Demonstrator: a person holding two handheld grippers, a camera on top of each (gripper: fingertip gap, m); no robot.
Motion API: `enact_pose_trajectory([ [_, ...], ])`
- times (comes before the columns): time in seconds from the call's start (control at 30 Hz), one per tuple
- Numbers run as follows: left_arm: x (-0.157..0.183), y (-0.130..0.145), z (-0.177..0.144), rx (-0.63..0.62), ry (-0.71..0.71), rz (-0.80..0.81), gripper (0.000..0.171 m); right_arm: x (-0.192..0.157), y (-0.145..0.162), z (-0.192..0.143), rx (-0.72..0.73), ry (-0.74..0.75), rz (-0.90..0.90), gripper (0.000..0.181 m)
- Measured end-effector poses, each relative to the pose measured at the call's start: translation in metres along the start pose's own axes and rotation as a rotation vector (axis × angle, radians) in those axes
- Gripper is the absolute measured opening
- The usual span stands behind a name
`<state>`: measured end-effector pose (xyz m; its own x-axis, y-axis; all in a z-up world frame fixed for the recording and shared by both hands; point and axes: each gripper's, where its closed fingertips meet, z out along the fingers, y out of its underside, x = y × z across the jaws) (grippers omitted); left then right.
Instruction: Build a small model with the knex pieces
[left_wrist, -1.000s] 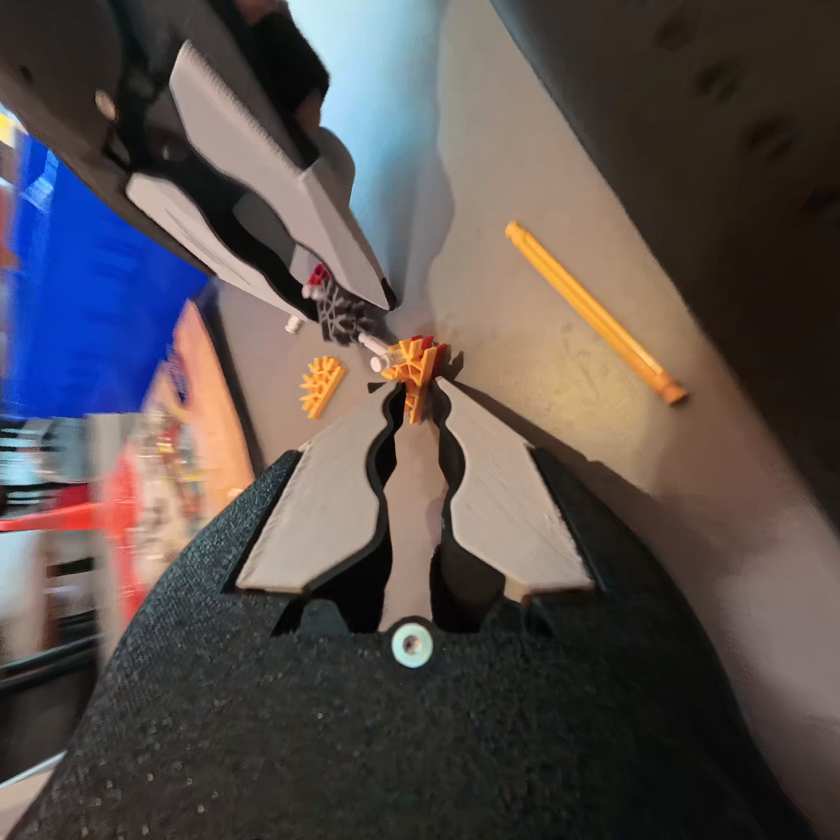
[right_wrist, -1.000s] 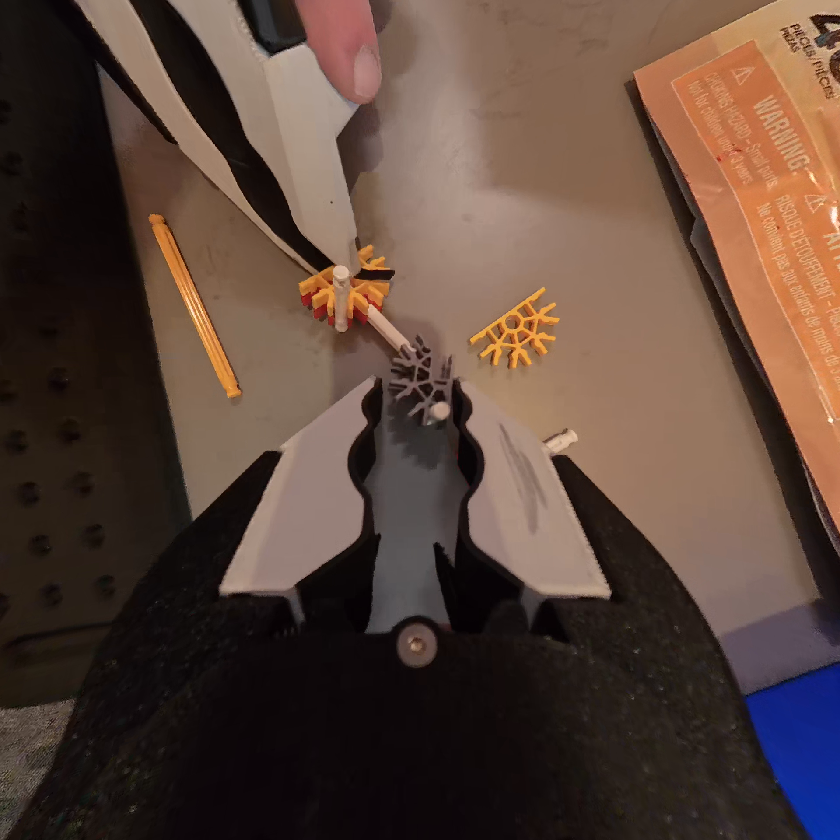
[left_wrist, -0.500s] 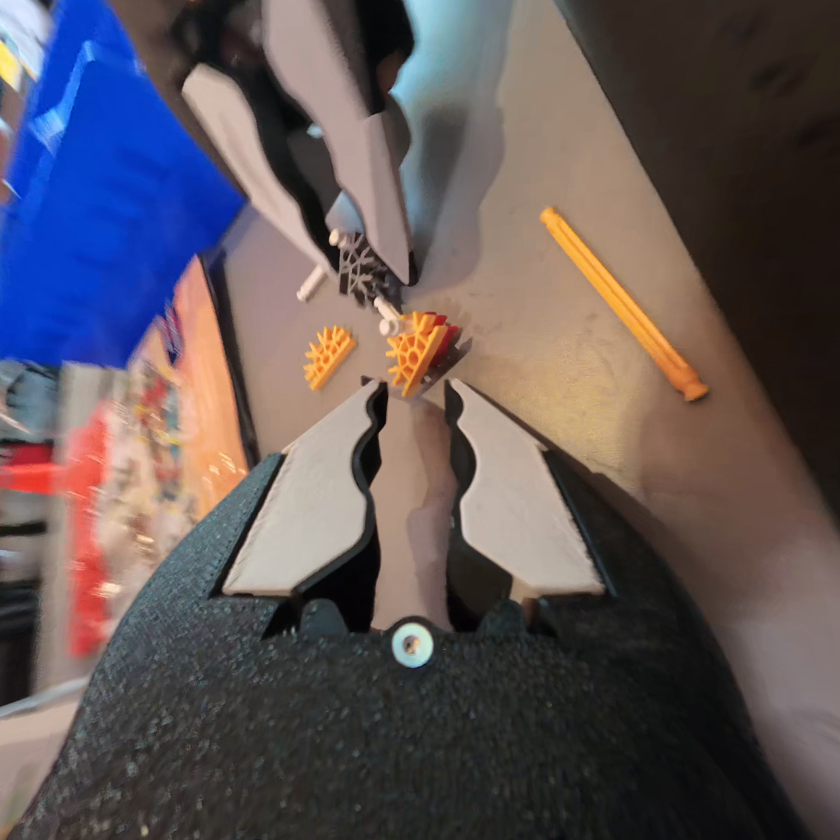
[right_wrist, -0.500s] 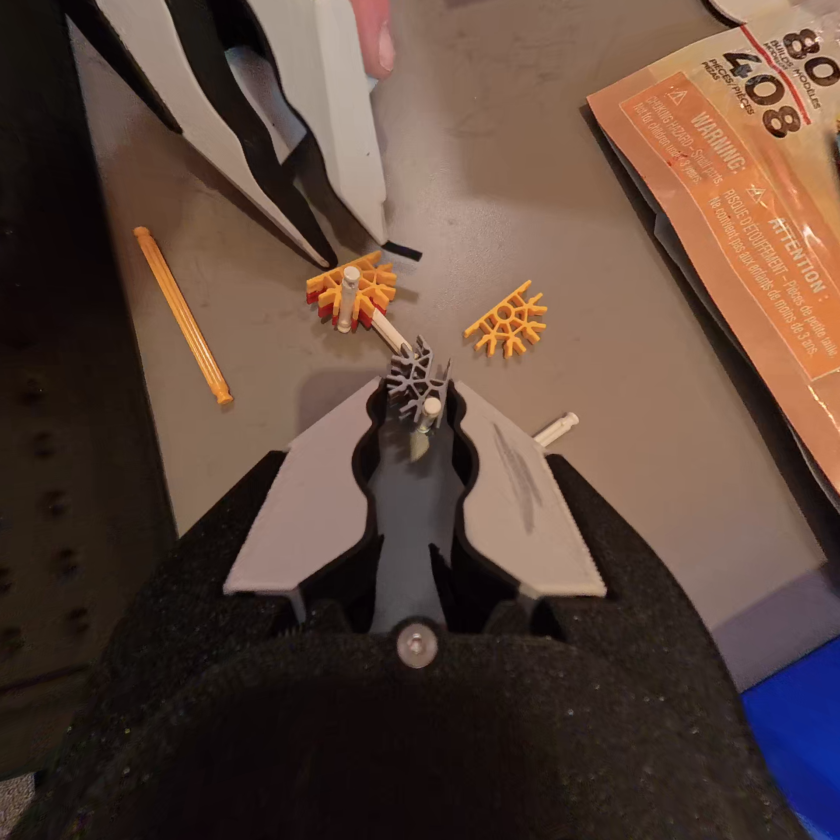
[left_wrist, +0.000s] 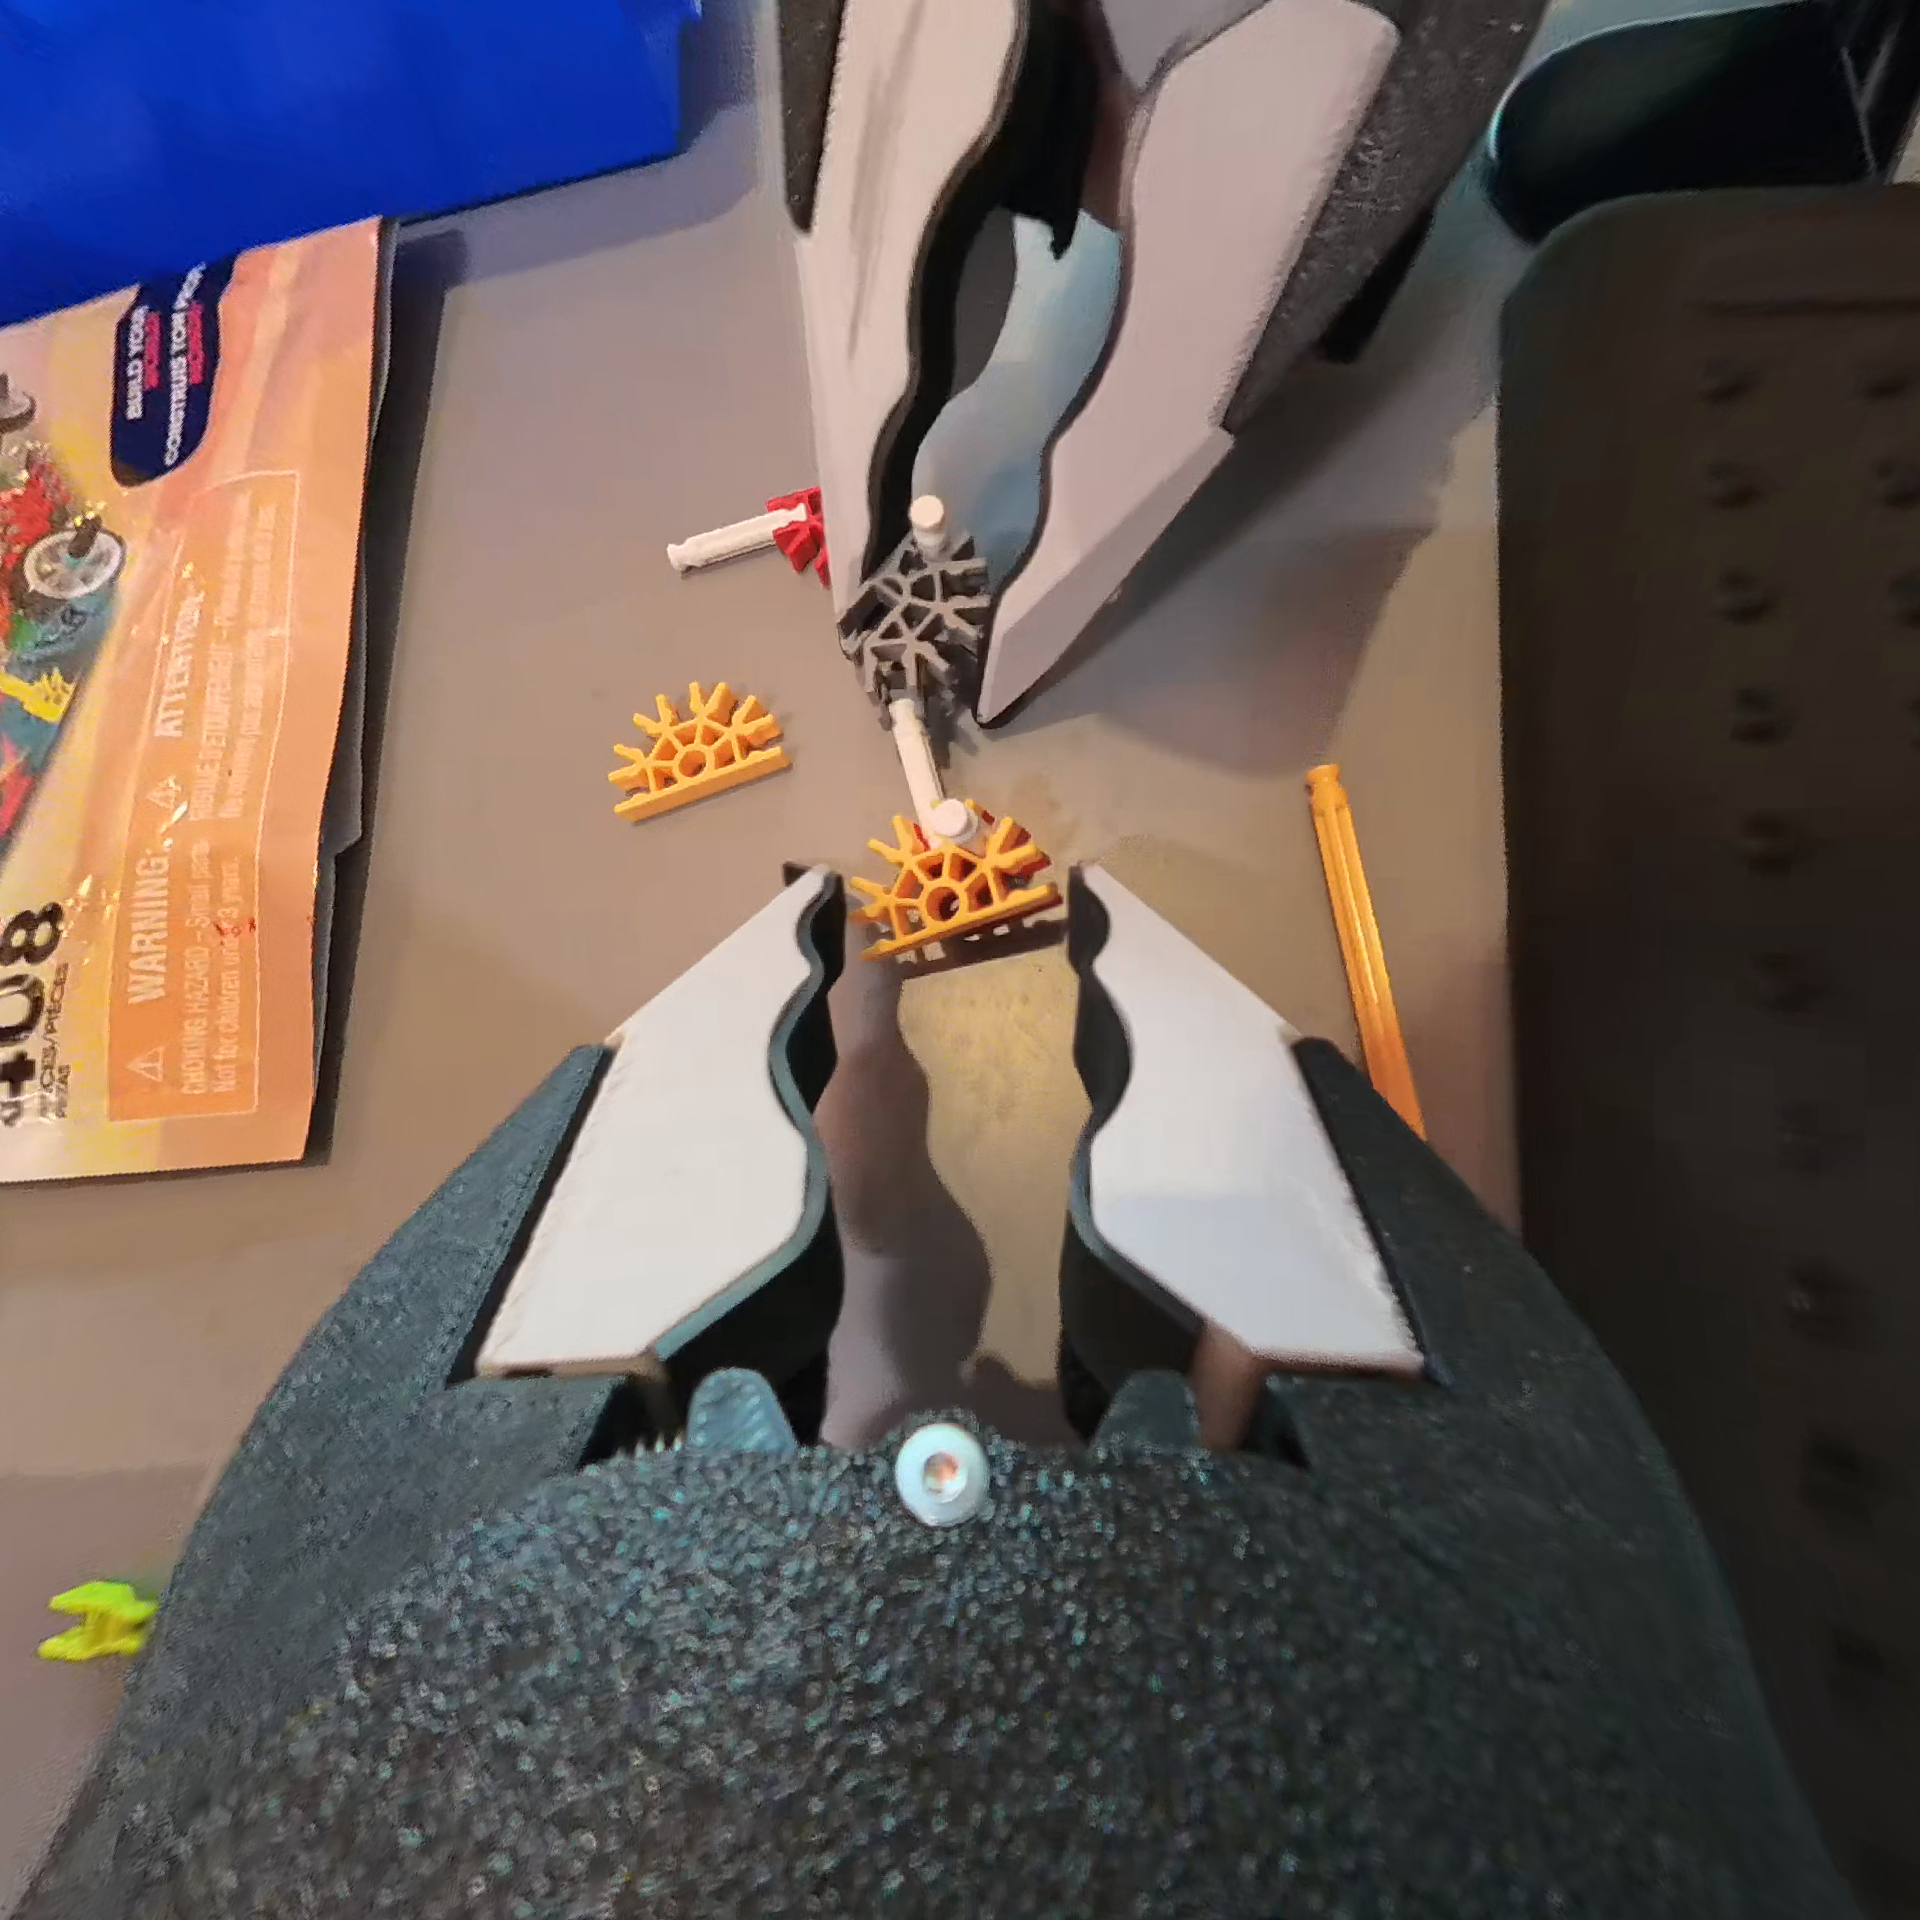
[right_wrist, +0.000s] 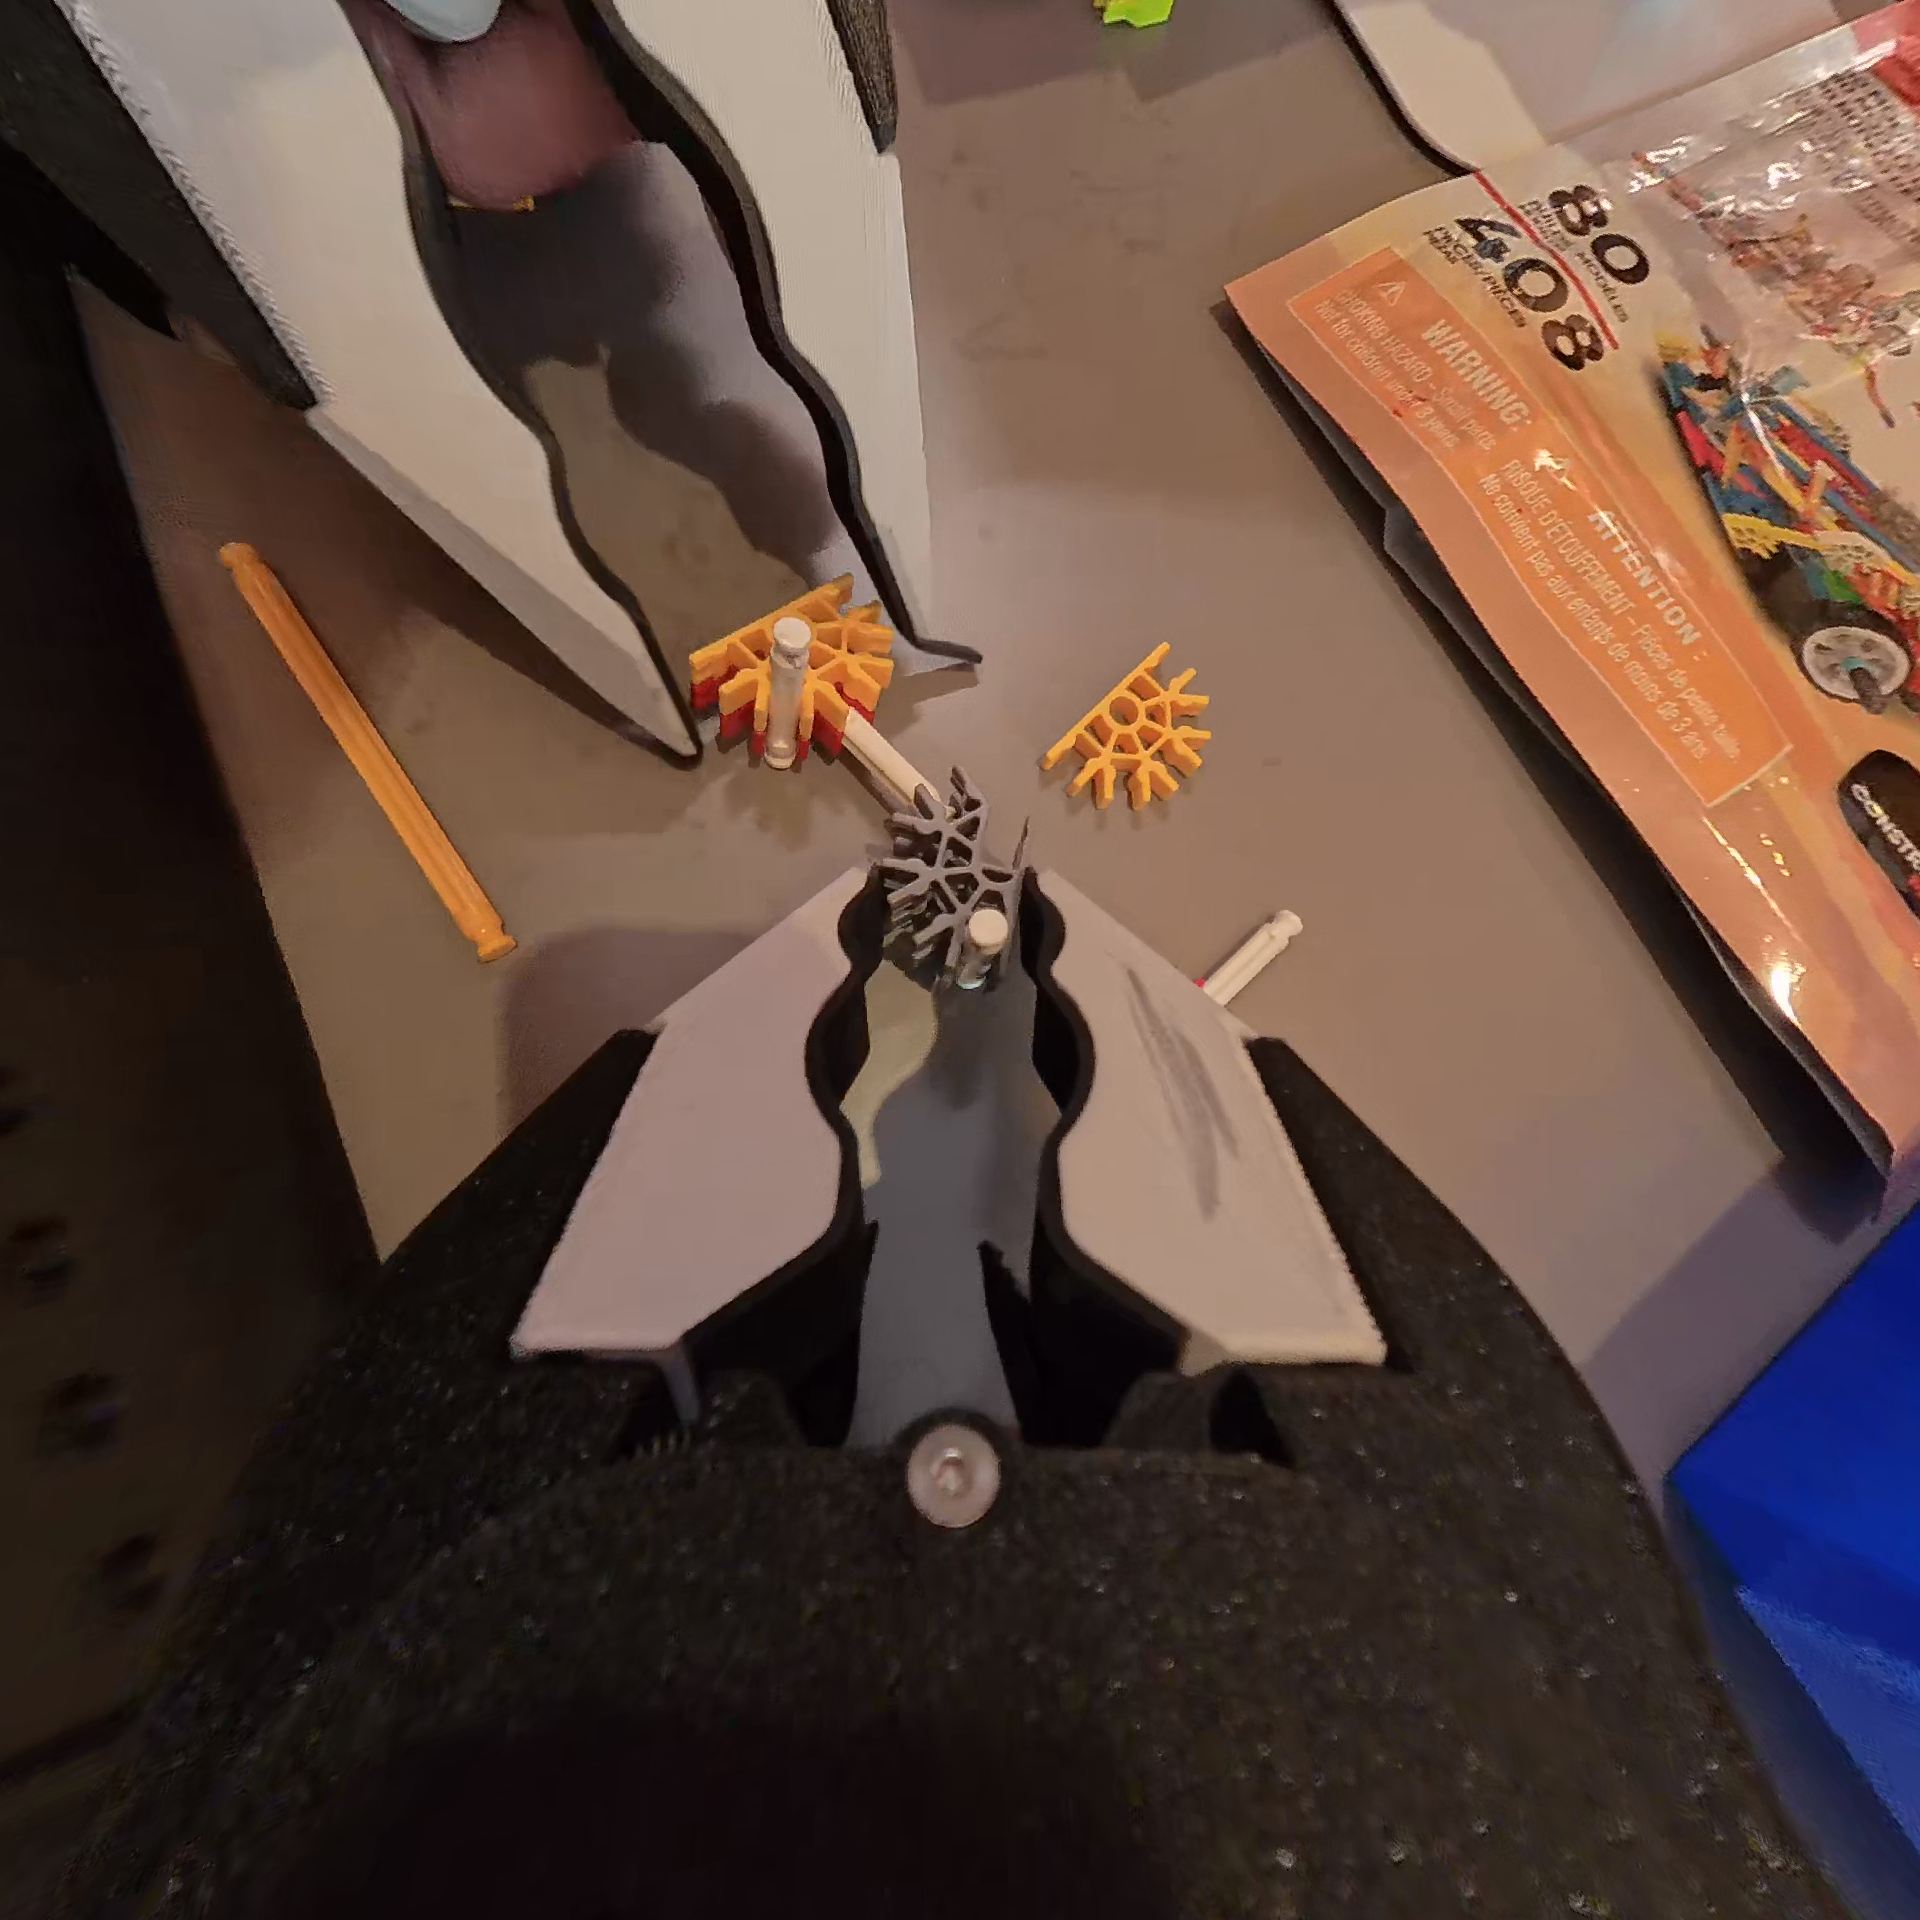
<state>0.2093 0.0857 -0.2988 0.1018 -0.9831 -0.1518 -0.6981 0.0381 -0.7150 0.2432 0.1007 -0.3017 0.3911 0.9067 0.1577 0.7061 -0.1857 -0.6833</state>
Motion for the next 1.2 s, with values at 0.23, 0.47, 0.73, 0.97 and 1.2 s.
enact_pose_trajectory([
  [0.23,-0.0006,0.0002,0.0026,-0.010,-0.011,0.015,0.040,0.0003,0.0003,-0.0012,0.021,0.052,0.008,0.025],
  [0.47,-0.0007,-0.0006,0.0030,-0.002,-0.022,0.052,0.039,0.0007,0.0004,-0.0019,0.038,0.085,0.009,0.025],
  [0.73,-0.0008,-0.0012,0.0031,0.003,-0.024,0.072,0.039,0.0011,0.0006,-0.0023,0.039,0.106,0.001,0.025],
  [0.97,-0.0007,-0.0013,0.0037,0.005,-0.010,0.063,0.039,0.0011,0.0010,-0.0022,0.042,0.096,0.017,0.025],
  [1.2,-0.0004,-0.0030,0.0035,0.022,-0.025,0.138,0.039,0.0004,0.0029,-0.0024,0.038,0.044,0.075,0.026],
])
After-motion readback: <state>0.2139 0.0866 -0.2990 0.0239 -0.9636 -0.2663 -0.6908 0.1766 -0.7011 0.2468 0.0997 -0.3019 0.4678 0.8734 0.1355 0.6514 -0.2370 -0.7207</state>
